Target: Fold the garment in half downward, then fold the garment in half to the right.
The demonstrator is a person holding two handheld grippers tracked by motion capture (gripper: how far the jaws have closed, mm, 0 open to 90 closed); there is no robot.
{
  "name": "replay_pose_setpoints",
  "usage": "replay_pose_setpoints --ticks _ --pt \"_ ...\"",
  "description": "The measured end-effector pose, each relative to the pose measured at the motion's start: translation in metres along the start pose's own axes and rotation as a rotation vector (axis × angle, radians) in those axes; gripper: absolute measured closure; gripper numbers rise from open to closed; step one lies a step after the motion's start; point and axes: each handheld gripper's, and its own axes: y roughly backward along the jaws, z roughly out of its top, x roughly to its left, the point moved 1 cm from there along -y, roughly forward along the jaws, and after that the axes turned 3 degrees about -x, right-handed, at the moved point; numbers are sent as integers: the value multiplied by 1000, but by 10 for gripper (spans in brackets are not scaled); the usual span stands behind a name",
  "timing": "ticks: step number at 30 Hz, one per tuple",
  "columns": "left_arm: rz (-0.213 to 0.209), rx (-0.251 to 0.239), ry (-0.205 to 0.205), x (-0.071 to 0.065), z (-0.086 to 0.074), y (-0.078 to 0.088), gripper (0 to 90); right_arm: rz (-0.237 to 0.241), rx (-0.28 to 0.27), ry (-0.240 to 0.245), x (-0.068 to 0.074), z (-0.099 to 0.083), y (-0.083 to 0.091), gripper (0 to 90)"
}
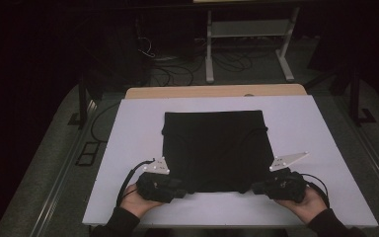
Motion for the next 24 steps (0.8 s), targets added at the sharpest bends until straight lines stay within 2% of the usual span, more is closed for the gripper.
replay_pose_setpoints --ticks 4,6,9,14,15,19,24 --pt "37 -21 21 1 1 3 354 -27 -19 1 0 1 3 615" --pt "54 -40 29 1 1 4 285 -37 -34 -2 0 2 4 507" --pt "75 -65 44 2 1 8 227 -48 -51 -2 -1 3 7 396" --pt "81 -94 61 4 1 11 136 -63 -76 -13 -3 7 9 254" --pt "86 -100 54 6 0 11 115 -67 -78 -15 -3 8 9 216" --pt "118 -113 70 9 -2 12 0 -94 -86 -13 -4 16 9 12" --pt "129 -156 83 13 -6 17 0 -111 -113 -19 -9 25 12 0"
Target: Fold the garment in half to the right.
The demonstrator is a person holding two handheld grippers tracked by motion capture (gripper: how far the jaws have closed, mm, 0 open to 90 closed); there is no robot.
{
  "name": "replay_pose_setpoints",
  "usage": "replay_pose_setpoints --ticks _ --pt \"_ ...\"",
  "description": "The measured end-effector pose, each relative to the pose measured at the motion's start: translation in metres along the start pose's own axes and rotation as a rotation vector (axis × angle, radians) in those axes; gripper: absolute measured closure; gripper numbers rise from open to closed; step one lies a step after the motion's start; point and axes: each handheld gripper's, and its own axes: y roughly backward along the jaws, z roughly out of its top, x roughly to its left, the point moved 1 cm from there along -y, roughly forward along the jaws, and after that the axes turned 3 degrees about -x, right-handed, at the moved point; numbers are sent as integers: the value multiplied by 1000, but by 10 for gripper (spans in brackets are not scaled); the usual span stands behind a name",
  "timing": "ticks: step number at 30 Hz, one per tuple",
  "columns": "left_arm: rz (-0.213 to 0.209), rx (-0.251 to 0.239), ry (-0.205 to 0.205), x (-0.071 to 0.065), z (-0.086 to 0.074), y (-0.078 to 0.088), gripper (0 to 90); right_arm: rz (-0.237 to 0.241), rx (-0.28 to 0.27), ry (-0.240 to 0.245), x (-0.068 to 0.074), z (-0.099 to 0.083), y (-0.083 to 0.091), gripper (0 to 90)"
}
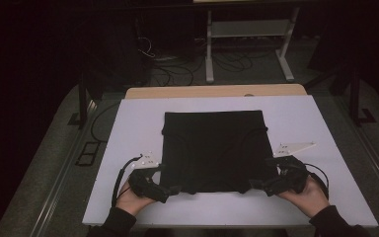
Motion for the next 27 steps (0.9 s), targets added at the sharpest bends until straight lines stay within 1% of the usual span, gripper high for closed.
replay_pose_setpoints --ticks 3,7,12,17,22,27 --pt "-3 -26 10 3 -2 4 0 1 -9 5 -5 5 1 0" --pt "8 -50 13 5 -3 8 0 -2 -14 -1 -12 15 -1 0" --pt "21 -64 14 8 -5 12 0 -1 -22 4 -19 28 -7 0" --pt "38 -78 17 11 -8 18 0 1 -17 17 -23 41 -14 0" --pt "53 -93 21 15 -11 24 0 1 -16 41 -25 55 -19 0" --pt "66 -103 29 17 -14 30 0 2 -33 53 -27 70 -21 0"
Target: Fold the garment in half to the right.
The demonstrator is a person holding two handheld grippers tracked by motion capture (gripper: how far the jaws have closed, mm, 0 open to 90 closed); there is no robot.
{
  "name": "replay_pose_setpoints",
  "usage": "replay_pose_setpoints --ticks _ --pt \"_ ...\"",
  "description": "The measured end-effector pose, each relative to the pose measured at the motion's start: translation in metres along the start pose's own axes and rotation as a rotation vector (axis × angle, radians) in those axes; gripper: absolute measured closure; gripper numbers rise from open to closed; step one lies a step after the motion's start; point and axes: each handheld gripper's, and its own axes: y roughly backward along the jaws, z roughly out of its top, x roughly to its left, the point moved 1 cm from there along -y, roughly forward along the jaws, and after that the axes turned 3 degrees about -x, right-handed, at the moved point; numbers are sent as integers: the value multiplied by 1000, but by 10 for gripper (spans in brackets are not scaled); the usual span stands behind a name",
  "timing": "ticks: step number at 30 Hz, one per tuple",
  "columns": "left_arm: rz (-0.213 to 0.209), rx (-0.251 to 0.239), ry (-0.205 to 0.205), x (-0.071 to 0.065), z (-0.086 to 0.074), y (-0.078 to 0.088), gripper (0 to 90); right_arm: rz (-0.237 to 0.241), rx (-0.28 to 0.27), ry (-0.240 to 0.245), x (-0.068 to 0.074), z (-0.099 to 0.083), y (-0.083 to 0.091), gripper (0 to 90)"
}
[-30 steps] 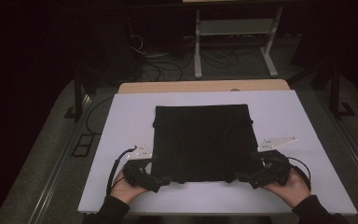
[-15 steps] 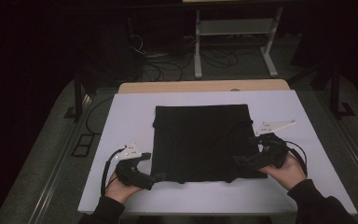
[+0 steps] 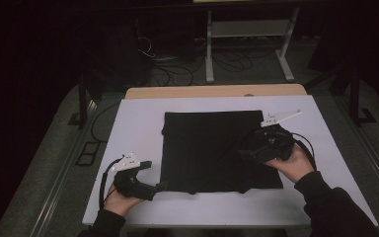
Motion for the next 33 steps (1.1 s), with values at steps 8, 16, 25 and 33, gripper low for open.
replay_pose_setpoints --ticks 8,16,25,33 --pt "19 7 -2 4 -5 7 0 -2 -22 15 -5 22 -4 0" --pt "30 21 5 8 -9 8 0 2 -23 25 -12 39 -15 0" --pt "29 39 -7 9 -12 7 0 4 -17 32 -23 59 -36 0" --pt "20 72 -33 8 -15 2 0 15 -14 44 -29 74 -54 0"
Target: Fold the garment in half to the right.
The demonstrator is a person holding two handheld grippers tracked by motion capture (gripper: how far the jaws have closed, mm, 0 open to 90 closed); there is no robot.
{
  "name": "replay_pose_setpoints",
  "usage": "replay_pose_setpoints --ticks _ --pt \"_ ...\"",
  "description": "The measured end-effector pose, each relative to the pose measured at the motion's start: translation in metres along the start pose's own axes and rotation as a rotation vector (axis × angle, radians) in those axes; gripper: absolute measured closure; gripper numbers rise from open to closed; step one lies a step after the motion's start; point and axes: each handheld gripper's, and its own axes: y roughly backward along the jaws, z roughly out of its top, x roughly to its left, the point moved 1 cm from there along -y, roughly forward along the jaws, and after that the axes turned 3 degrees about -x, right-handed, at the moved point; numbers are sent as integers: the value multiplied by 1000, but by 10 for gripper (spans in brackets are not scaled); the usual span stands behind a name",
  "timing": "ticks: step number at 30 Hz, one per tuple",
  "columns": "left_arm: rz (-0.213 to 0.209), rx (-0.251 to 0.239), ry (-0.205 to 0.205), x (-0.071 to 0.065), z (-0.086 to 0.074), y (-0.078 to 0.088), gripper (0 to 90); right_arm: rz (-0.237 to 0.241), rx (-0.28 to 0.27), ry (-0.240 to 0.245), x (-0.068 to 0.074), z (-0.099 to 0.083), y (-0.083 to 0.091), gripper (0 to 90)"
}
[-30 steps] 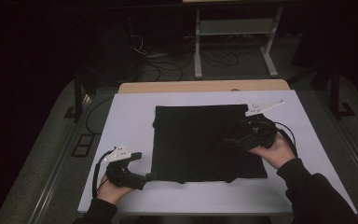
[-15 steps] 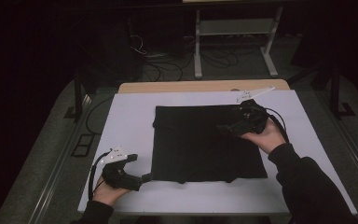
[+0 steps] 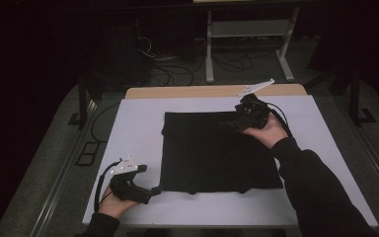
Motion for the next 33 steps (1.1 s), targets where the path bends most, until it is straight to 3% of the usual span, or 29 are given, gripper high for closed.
replay_pose_setpoints --ticks 15,24,33 --pt "-18 71 -16 0 -5 -10 0 38 -4 36 -2 35 -47 0" --pt "-31 92 -22 -2 -5 -15 0 57 31 44 -1 47 -84 0" --pt "-33 125 -38 -2 -6 -21 0 61 47 46 -1 59 -109 0"
